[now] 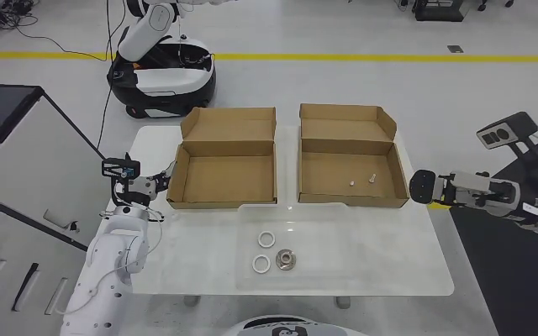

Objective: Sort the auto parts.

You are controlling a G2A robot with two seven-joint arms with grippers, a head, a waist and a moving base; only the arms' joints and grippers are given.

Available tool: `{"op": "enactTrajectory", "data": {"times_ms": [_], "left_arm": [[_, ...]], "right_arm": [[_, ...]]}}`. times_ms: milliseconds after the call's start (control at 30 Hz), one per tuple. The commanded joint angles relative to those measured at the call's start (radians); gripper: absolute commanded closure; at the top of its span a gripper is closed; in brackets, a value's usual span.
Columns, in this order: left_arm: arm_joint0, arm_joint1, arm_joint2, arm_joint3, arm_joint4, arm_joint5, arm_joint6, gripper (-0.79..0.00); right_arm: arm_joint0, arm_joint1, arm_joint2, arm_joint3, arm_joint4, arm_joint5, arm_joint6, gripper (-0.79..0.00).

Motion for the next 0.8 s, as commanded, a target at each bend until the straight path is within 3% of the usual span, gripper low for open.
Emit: {"op": "enactTrajectory", "data": {"times_ms": [0, 300, 533, 767], "left_arm": [[-0.007, 0.003, 0.006, -0.032, 0.058, -0.029, -0.023, -0.785], [-0.019, 0.018, -0.016, -0.263, 0.121, -0.228, -0.235, -0.785], [-0.057, 0.024, -0.002, -0.357, 0.063, -0.361, -0.41, -0.785], [-0.129, 0.027, 0.079, -0.421, 0.029, -0.441, -0.561, -0.785]], "right_arm": [[0.0, 0.0, 0.0, 0.0, 0.0, 0.0, 0.0, -0.785], [0.0, 0.0, 0.0, 0.0, 0.0, 0.0, 0.0, -0.785], [0.0, 0.0, 0.0, 0.0, 0.0, 0.0, 0.0, -0.785], [0.0, 0.0, 0.0, 0.0, 0.0, 0.0, 0.0, -0.785]]}}
